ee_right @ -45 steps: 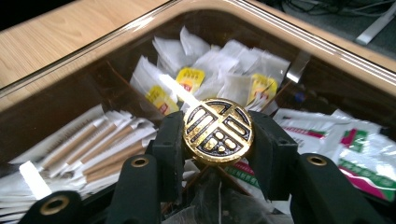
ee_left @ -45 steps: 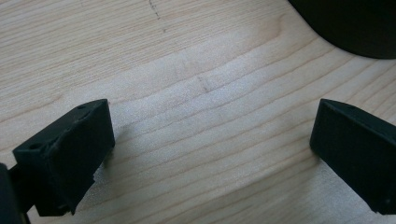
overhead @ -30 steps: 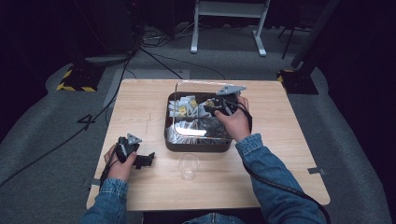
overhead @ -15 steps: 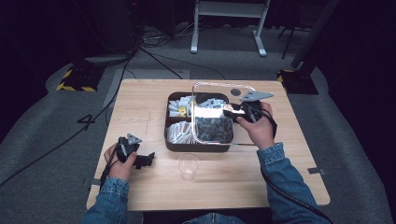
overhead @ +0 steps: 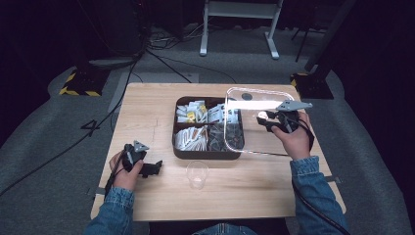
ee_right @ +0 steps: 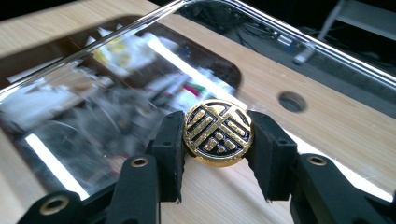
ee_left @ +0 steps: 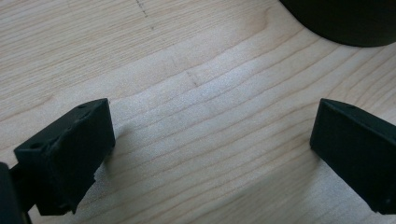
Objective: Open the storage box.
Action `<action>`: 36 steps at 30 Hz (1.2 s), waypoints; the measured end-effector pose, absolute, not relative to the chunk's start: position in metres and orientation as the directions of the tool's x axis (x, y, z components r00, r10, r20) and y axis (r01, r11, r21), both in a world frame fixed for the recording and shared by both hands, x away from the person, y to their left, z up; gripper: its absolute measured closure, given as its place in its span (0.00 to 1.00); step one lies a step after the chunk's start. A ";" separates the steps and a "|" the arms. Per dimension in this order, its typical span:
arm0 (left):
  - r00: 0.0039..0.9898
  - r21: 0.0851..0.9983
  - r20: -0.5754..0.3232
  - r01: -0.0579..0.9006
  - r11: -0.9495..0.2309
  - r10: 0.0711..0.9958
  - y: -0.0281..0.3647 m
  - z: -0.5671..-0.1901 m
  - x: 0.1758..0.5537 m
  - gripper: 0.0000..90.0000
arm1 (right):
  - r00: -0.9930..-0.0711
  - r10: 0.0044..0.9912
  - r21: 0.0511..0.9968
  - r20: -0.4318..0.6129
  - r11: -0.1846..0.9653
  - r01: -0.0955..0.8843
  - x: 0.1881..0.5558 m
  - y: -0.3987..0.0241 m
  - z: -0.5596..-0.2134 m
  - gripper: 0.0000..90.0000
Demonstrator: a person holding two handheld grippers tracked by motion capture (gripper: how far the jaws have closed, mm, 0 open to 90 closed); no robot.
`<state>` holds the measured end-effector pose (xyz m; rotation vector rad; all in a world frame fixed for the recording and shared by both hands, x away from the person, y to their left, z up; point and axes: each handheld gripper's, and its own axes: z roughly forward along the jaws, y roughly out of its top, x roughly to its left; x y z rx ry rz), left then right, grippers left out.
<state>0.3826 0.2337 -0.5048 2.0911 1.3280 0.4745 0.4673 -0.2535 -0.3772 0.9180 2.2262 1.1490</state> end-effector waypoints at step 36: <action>0.457 0.665 -0.025 0.672 -0.326 0.889 0.232 -0.505 0.383 0.00 | -0.468 0.884 0.797 -0.006 0.286 0.531 0.498 -0.343 -0.430 0.65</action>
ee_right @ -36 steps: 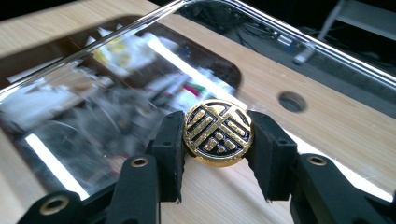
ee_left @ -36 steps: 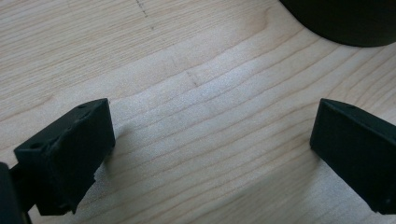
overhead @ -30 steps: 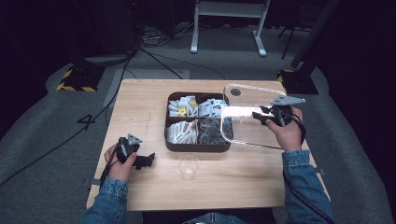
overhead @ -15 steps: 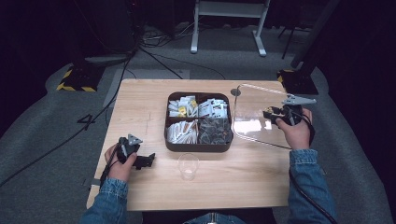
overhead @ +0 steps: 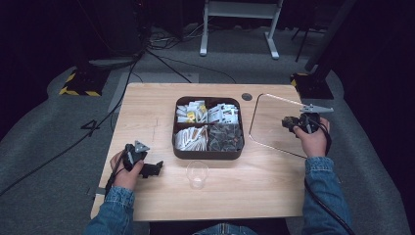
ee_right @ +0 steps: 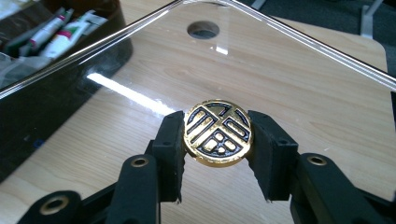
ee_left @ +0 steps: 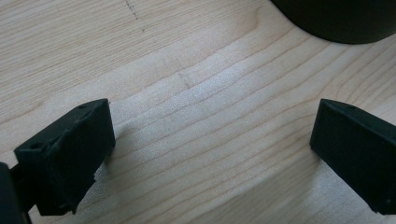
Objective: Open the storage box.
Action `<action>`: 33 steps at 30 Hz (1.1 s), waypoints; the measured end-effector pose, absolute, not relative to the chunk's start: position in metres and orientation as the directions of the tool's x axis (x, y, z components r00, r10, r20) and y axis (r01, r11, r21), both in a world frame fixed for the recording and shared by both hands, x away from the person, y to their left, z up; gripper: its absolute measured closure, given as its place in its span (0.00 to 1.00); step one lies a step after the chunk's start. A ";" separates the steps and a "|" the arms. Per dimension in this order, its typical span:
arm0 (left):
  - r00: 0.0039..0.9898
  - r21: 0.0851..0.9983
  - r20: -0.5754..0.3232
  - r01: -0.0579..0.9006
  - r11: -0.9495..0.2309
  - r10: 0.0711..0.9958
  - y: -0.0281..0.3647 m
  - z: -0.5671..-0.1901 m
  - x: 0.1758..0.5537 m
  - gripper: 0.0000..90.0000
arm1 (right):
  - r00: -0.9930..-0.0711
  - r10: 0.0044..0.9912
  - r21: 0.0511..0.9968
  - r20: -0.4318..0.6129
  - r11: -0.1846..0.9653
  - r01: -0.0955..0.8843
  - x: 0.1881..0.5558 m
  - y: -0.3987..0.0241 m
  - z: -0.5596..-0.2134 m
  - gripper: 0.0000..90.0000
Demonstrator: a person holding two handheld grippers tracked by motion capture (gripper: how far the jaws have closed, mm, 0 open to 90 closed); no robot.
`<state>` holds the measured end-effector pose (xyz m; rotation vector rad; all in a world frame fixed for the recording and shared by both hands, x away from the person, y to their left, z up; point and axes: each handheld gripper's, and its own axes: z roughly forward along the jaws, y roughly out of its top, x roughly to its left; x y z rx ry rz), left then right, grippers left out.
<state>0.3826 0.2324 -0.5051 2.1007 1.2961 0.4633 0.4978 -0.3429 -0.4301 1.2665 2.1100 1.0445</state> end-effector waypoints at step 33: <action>0.456 0.664 -0.024 0.672 -0.327 0.889 0.232 -0.505 0.382 0.01 | -0.432 0.902 0.740 0.015 0.281 0.611 0.513 -0.352 -0.482 0.65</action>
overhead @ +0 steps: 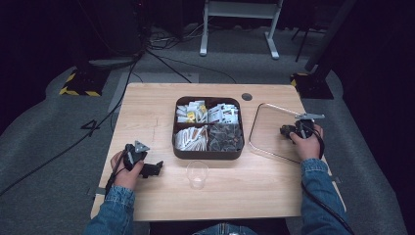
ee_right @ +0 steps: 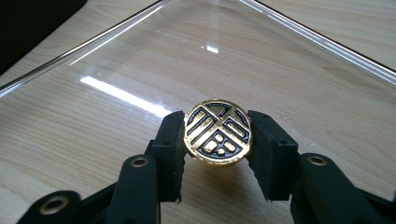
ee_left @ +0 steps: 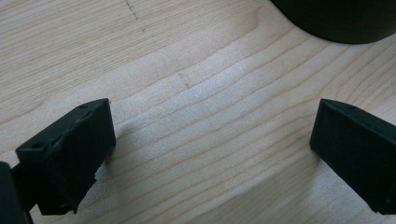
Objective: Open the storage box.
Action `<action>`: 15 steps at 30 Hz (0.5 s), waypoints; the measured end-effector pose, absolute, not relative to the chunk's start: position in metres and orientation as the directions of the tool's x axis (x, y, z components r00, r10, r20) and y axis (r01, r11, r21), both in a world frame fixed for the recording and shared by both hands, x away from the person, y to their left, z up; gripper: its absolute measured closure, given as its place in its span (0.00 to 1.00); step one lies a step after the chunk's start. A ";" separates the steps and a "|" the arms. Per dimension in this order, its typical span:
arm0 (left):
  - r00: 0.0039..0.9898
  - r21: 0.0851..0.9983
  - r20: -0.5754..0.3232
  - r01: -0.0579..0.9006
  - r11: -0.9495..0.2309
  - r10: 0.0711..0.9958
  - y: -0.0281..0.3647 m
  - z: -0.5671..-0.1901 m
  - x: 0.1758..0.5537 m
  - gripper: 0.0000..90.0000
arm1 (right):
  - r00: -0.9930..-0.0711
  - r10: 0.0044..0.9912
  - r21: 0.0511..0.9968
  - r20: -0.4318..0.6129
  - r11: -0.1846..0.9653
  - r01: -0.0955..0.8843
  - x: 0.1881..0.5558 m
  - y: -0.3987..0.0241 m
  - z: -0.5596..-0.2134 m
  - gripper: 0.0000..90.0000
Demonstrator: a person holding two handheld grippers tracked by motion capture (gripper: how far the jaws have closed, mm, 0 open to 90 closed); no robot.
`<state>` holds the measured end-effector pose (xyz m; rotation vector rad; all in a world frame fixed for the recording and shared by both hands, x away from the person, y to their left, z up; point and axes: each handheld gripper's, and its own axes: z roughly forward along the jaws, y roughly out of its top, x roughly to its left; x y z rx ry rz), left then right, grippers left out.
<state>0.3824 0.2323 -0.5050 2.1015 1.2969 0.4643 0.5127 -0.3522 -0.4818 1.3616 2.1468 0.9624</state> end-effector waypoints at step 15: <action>0.466 0.665 -0.023 0.668 -0.335 0.885 0.232 -0.505 0.384 0.00 | -0.412 0.911 0.738 0.020 0.264 0.621 0.511 -0.358 -0.489 0.65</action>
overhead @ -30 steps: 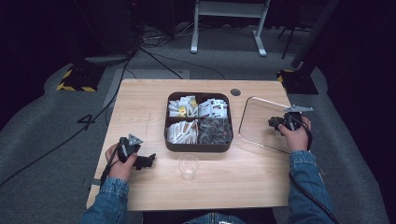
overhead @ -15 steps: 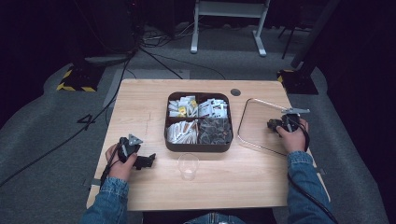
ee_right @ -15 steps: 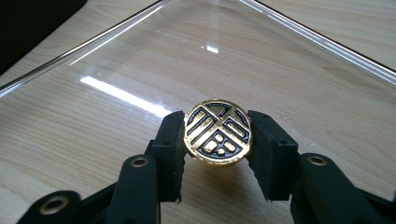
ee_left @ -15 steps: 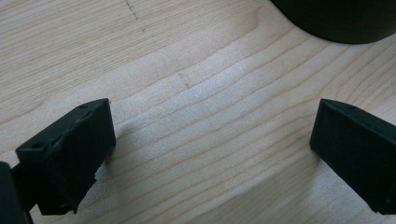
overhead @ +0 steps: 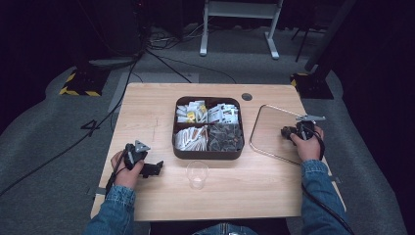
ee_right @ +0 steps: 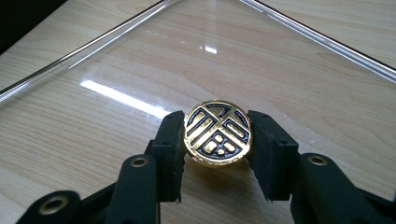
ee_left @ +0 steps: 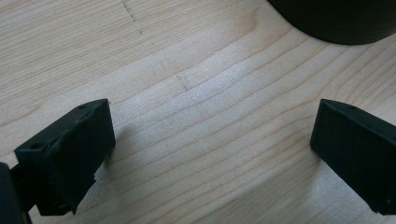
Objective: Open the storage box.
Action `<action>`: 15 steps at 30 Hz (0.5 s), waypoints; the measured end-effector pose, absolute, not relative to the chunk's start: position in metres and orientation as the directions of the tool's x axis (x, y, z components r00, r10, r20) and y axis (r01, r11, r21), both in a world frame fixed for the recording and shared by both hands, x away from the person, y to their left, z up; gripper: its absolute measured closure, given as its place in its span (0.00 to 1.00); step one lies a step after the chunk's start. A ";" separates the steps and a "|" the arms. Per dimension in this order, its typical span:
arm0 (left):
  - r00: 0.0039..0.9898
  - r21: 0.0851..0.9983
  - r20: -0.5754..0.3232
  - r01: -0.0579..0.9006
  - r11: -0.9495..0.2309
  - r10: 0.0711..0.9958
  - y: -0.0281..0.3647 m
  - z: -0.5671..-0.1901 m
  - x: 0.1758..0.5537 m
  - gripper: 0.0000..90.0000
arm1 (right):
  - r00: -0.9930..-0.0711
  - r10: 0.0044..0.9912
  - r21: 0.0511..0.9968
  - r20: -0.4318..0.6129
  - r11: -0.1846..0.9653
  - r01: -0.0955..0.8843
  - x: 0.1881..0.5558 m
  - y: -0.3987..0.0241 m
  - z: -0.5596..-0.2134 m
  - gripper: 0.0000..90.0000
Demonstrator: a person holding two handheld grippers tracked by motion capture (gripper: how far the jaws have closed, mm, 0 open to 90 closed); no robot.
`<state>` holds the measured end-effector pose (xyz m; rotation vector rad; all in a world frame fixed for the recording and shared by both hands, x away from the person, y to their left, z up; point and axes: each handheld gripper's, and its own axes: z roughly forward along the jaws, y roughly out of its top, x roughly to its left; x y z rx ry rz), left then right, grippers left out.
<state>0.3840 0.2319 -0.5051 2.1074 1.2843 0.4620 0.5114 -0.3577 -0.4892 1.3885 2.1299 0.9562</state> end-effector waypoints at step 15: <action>0.466 0.665 -0.029 0.669 -0.331 0.884 0.231 -0.505 0.385 0.00 | -0.380 0.925 0.773 0.023 0.225 0.593 0.508 -0.359 -0.485 0.52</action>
